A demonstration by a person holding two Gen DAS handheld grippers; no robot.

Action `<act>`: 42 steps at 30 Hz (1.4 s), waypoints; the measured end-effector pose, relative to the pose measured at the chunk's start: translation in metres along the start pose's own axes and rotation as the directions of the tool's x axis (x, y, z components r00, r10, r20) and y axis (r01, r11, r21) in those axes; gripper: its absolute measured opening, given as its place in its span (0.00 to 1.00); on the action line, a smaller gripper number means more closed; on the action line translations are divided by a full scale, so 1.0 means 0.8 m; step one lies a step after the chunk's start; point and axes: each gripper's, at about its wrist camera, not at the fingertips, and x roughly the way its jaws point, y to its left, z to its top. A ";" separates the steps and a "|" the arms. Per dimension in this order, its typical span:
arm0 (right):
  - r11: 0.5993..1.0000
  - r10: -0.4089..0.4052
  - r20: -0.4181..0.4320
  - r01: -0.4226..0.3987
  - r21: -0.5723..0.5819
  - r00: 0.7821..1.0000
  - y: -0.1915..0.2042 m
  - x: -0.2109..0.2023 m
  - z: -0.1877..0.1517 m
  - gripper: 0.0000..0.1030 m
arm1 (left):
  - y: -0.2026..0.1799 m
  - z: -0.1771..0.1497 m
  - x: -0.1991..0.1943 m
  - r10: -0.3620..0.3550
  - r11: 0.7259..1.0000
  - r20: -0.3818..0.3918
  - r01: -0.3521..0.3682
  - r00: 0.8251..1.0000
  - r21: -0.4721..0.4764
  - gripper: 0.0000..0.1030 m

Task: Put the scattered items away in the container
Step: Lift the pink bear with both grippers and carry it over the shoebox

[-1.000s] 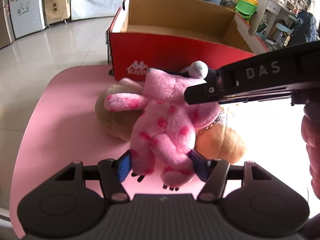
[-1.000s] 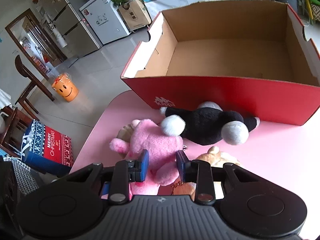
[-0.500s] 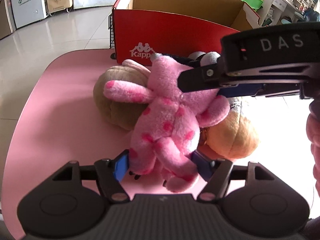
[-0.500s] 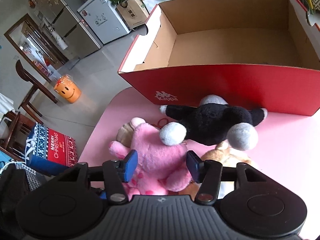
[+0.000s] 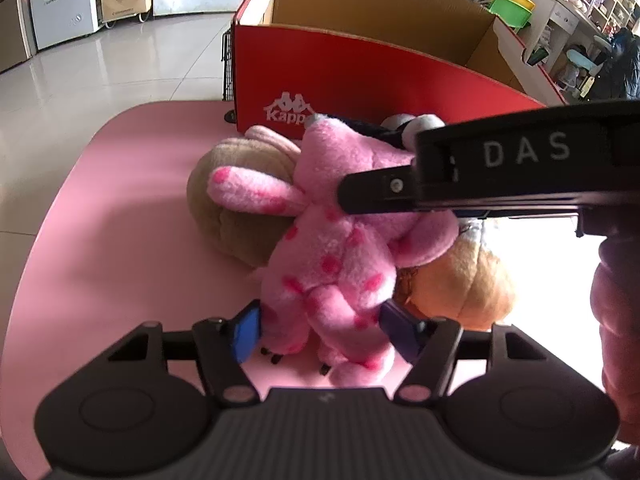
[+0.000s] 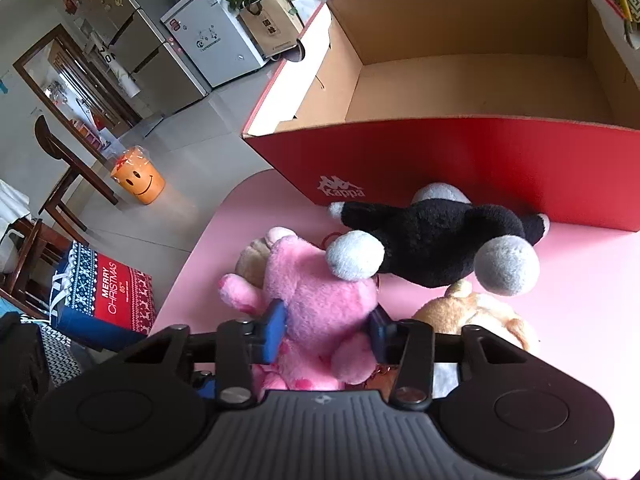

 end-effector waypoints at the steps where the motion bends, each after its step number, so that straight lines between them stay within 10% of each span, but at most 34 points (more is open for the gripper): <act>1: 1.000 0.001 0.008 -0.001 -0.004 1.000 0.002 -0.004 0.000 0.42 | -0.001 0.001 -0.003 0.002 1.000 0.005 -0.002 1.000 0.001 0.62; 42: 0.991 -0.065 0.407 0.108 -0.085 0.911 0.034 -0.170 0.095 0.42 | -0.090 0.165 -0.074 -0.087 0.989 0.297 0.047 0.951 0.139 0.62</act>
